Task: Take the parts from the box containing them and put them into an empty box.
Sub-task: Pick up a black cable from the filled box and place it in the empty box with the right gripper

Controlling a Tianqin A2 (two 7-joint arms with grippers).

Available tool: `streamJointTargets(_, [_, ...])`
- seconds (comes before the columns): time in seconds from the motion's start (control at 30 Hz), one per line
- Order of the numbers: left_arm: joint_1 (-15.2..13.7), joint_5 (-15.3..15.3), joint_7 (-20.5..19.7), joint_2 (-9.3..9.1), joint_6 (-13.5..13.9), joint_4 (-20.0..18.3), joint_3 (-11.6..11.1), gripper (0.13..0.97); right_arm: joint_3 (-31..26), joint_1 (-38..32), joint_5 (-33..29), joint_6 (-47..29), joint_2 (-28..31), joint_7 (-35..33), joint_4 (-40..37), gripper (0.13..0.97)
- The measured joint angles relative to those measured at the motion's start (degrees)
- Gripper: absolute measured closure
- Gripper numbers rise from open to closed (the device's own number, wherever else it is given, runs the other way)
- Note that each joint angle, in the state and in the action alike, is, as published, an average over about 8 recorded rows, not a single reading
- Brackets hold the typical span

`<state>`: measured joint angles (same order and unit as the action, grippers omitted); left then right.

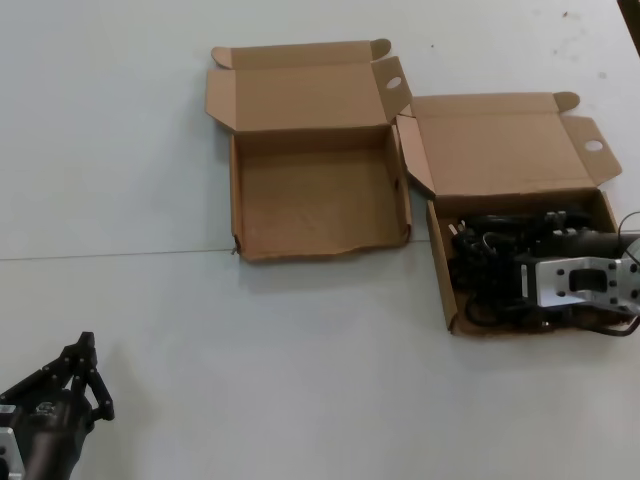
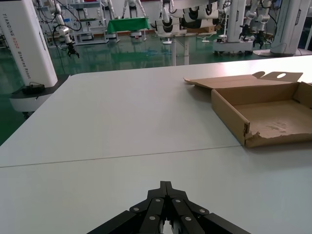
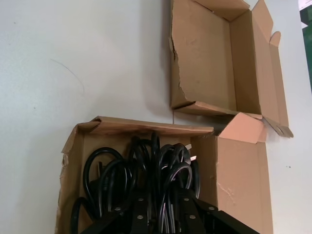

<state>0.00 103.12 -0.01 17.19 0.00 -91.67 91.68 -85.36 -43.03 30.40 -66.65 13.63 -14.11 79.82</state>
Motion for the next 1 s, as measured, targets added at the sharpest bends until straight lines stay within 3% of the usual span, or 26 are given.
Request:
streamJointTargets(0.33, [0.00, 0.00, 0.00, 0.00, 0.00, 0.00, 0.00, 0.941, -0.56, 0.59, 1.59, -0.40, 1.52, 0.00, 2.62, 0.885])
streamJointTargets(0.77, [0.00, 0.00, 0.00, 0.00, 0.00, 0.00, 0.00, 0.941, 1.36, 0.76, 4.66, -5.33, 1.00, 0.00, 13.49, 0.887])
streamJointTargets(1.0, [0.00, 0.00, 0.00, 0.00, 0.00, 0.00, 0.00, 0.941, -0.81, -0.31, 9.67, -3.05, -0.39, 0.00, 14.86, 0.888])
